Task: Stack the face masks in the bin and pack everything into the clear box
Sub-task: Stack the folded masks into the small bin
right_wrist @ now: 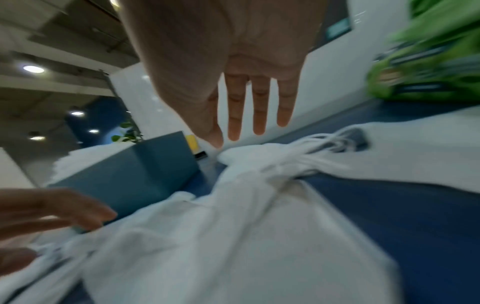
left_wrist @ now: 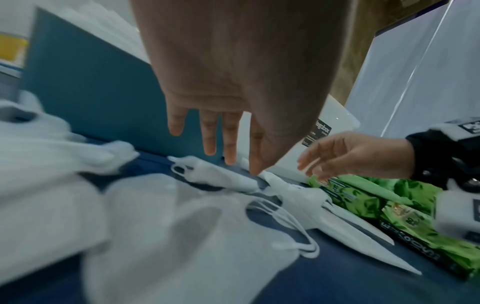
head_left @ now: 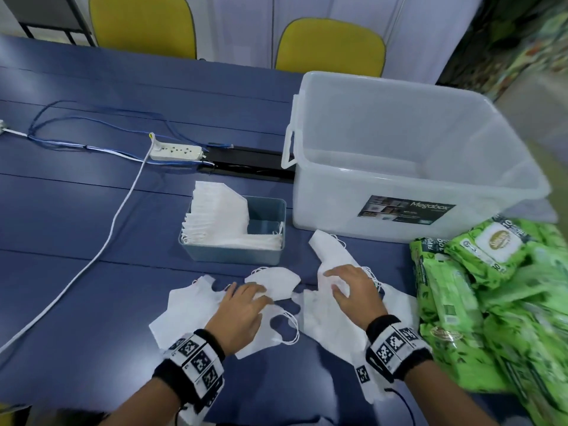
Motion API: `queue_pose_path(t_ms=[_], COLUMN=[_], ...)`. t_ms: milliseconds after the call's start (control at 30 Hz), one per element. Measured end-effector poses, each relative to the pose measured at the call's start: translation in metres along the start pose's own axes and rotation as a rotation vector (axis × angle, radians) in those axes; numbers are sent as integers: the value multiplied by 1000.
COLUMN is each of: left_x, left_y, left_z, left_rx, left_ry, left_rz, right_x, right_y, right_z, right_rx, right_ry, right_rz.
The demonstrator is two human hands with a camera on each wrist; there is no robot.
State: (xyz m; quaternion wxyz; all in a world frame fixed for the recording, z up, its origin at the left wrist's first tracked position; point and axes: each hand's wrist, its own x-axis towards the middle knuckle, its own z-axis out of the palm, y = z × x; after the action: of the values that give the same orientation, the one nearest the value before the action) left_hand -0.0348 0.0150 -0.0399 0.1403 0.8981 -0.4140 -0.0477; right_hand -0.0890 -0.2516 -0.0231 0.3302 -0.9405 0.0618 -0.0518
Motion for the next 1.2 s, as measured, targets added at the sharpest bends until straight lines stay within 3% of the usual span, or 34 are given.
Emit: queue_pose_path(t_ms=[100,167,233,467,600,700,1000,1100,1200], left_x=[22,38,52,84,90,91,90,82,76], left_y=[22,36,49,85,91,91,63,55,57], left_z=[8,11,13,36,42,41,31,30,29], left_rx=[-38,-79,-138,-99,-274,-434,-546,-525,-523], left_ry=[-75,-97,-203,-386,-395,-328,9,-19,6], left_rz=[-24,-37,-81,-157,-215,-292,-521,-611,-597], right_x=[-22,-33,-42,-60,-62,-62,-56,-57,-56], right_y=[40,53,56,46,47,47,52,53,53], right_z=[-9,-14,-18,-13,-7,-5,-4,-3,-9], right_rx=[-104,-186,-206,-327,-117,70,204,236,334], right_ry=[-101,-217,-289,-315,-256,-212,-164,-170,-113], right_rz=[242,341,405,380,370,434,497,504,467])
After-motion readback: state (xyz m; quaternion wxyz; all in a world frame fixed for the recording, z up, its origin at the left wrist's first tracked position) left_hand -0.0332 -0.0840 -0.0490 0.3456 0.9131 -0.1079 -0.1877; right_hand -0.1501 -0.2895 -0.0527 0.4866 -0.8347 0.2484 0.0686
